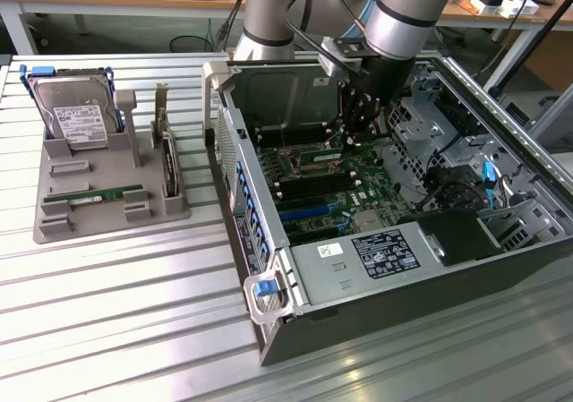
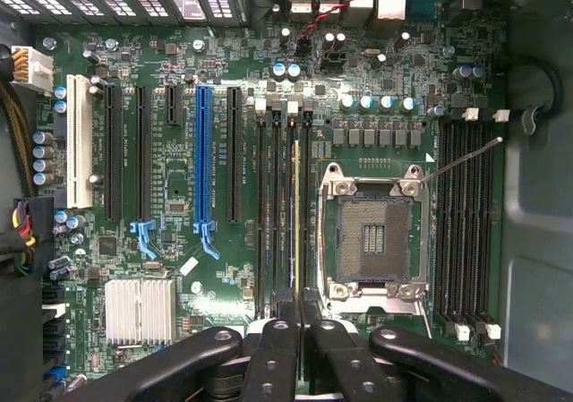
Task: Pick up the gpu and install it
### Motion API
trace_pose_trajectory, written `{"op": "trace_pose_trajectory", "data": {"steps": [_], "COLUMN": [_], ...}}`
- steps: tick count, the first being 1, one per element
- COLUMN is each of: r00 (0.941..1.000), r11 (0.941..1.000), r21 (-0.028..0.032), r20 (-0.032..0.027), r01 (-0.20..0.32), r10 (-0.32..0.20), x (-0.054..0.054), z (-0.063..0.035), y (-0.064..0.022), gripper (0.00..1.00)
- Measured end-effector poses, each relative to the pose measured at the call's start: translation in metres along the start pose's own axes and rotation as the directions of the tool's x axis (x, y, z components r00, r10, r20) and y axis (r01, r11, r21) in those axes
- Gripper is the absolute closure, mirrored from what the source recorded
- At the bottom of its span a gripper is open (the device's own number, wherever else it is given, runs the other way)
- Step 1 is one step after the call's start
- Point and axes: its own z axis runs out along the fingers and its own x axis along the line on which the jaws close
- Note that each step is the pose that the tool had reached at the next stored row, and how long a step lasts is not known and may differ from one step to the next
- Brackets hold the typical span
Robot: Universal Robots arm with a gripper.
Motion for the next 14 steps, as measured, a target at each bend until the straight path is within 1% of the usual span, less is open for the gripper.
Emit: {"op": "trace_pose_trajectory", "data": {"steps": [14], "r00": [1.0000], "r11": [1.0000], "r21": [0.0000], "r20": [0.0000], "r01": [0.000], "r10": [0.000], "x": [0.0000], "z": [0.0033], "y": [-0.0001], "gripper": [0.88]}}
